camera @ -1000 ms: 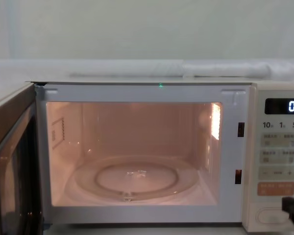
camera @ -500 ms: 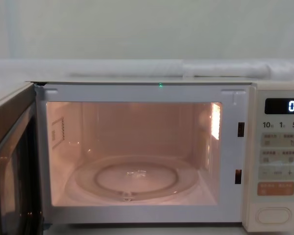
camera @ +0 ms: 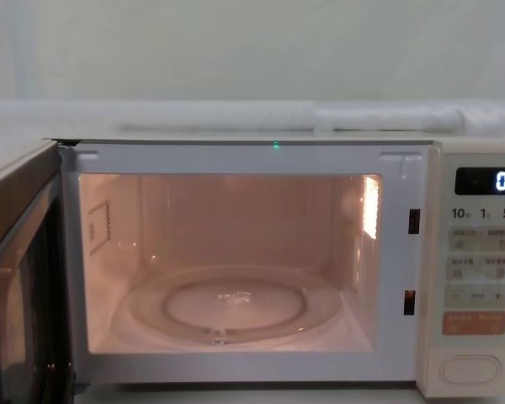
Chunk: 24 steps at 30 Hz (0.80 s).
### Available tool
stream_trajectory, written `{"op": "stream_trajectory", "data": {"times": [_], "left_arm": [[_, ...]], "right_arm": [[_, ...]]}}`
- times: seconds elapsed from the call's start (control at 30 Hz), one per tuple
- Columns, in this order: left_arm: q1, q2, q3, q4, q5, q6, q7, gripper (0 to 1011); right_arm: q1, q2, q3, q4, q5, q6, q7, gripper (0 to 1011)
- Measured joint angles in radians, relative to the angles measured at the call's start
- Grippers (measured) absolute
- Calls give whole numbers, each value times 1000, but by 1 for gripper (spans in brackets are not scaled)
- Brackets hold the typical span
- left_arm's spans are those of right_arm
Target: Press the button to open the microwave door with one hand; close the microwave door with the other hand.
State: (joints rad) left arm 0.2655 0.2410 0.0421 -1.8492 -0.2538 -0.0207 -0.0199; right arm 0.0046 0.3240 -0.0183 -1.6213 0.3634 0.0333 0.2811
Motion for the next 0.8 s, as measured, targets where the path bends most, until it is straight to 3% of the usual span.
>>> {"op": "stream_trajectory", "data": {"times": [0.2, 0.6, 0.8], "left_arm": [[0, 0, 0, 0, 0, 0, 0, 1001], [0, 0, 0, 0, 0, 0, 0, 1001], [0, 0, 0, 0, 0, 0, 0, 1001]], "right_arm": [[10, 23, -9, 18, 30, -2, 27, 0], [10, 20, -8, 17, 29, -2, 26, 3], [9, 19, -8, 17, 28, -2, 25, 168]]}}
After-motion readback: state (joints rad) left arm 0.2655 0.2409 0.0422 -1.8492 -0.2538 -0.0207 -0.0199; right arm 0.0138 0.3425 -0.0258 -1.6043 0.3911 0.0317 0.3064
